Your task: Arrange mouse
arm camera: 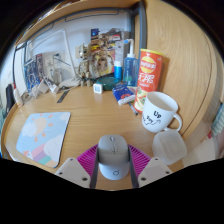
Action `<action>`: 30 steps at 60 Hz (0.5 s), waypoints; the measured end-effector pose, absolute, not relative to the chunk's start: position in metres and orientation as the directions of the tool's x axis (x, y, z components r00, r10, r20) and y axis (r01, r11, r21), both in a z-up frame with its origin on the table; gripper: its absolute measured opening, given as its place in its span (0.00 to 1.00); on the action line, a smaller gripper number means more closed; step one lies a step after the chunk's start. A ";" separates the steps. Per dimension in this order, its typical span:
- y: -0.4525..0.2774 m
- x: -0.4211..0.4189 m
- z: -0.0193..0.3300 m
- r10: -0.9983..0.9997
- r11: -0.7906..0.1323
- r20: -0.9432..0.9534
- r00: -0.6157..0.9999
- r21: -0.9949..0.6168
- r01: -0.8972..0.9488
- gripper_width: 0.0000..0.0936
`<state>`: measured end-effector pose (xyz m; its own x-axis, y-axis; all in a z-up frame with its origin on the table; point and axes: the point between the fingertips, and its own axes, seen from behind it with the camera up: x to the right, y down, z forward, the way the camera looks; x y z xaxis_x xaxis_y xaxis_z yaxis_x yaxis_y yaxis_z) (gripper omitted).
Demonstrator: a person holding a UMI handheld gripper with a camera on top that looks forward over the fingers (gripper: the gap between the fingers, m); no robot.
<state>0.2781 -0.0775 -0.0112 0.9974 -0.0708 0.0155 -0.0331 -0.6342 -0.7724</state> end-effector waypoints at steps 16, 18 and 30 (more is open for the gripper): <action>-0.079 0.277 -0.014 -0.081 -0.684 0.026 0.996 -0.729 -0.037 0.29; -0.080 0.277 -0.013 -0.090 -0.688 0.029 0.996 -0.724 -0.041 0.29; -0.055 0.256 0.054 -0.148 -0.638 0.047 0.988 -0.768 -0.059 0.29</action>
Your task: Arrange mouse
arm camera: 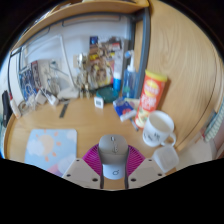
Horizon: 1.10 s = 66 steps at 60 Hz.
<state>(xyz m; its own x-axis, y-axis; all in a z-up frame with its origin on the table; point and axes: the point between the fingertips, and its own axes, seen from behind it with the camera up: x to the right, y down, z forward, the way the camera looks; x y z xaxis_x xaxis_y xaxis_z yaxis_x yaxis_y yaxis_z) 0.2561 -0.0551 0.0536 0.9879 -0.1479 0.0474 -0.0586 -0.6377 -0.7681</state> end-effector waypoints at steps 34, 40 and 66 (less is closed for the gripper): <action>0.007 0.024 0.066 0.038 -0.625 0.037 0.999 -0.778 0.053 0.30; -0.004 0.014 0.025 0.052 -0.685 0.031 0.998 -0.726 0.058 0.30; -0.022 0.018 -0.011 0.073 -0.746 0.095 0.993 -0.655 0.118 0.78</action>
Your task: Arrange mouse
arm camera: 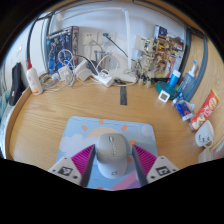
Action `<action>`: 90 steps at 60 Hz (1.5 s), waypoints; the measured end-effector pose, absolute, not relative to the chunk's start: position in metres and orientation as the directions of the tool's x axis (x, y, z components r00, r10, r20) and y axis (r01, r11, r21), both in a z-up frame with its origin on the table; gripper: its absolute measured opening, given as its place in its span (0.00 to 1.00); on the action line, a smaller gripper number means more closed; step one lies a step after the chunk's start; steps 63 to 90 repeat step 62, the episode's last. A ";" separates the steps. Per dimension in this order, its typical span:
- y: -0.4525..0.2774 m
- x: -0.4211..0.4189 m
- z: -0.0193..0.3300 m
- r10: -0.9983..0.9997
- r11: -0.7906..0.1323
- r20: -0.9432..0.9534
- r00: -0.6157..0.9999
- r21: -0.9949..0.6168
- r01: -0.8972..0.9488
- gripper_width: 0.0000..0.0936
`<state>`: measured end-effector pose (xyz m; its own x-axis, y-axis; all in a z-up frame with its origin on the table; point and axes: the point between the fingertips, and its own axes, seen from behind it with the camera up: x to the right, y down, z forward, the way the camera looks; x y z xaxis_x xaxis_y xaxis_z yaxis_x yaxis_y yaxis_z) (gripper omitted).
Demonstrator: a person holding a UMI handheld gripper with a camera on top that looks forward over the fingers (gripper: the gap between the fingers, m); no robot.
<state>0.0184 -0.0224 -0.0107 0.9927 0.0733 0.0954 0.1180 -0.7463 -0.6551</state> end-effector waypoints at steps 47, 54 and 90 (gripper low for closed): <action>-0.062 -0.099 0.232 0.075 -0.580 -0.041 0.996 -0.815 0.010 0.92; -0.062 -0.100 0.240 0.063 -0.573 -0.028 0.998 -0.820 0.014 0.92; -0.064 -0.096 0.241 0.036 -0.581 -0.015 0.999 -0.814 0.009 0.92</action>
